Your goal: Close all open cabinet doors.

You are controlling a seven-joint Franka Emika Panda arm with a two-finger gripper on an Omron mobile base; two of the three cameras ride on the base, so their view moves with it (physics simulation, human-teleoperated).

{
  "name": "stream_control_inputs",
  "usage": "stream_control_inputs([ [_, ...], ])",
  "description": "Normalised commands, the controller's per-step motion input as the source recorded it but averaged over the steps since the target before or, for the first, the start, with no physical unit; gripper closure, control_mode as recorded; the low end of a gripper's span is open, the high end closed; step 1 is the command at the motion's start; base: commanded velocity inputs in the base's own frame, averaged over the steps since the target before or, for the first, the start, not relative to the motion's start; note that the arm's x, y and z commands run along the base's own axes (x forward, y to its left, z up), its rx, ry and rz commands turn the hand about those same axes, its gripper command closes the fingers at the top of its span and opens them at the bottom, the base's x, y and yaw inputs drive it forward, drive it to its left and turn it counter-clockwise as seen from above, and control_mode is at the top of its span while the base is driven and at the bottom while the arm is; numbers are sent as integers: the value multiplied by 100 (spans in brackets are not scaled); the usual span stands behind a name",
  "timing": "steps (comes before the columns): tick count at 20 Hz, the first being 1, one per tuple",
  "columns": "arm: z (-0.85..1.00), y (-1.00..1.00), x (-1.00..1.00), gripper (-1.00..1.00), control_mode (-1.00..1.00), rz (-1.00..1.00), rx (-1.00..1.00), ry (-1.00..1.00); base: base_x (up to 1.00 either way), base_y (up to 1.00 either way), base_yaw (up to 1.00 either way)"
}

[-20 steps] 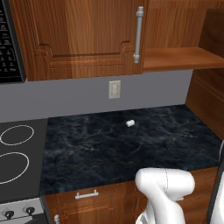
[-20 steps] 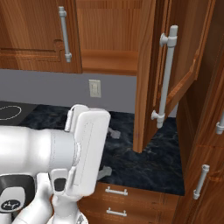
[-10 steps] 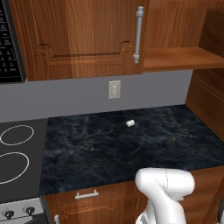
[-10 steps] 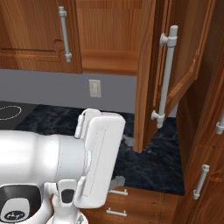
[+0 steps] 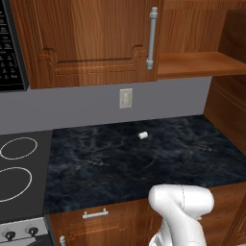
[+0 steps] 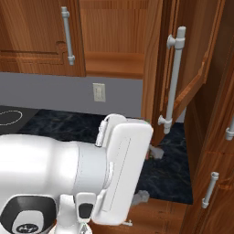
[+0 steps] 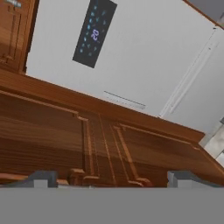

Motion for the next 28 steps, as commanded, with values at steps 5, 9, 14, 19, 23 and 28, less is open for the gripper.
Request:
stream_control_inputs([
  [5,18,-38,-16,-100,-100,1,0,0,0,0,0],
  [9,16,-40,-7,-100,-100,6,0,0,0,0,0],
  [14,12,-30,-1,-100,-100,8,0,0,0,0,0],
  [19,8,-23,12,-100,-100,12,0,5,0,0,0],
  [23,3,-22,22,-100,-100,13,3,6,0,0,0],
  [28,1,-21,27,-100,-100,15,1,2,0,0,0],
])
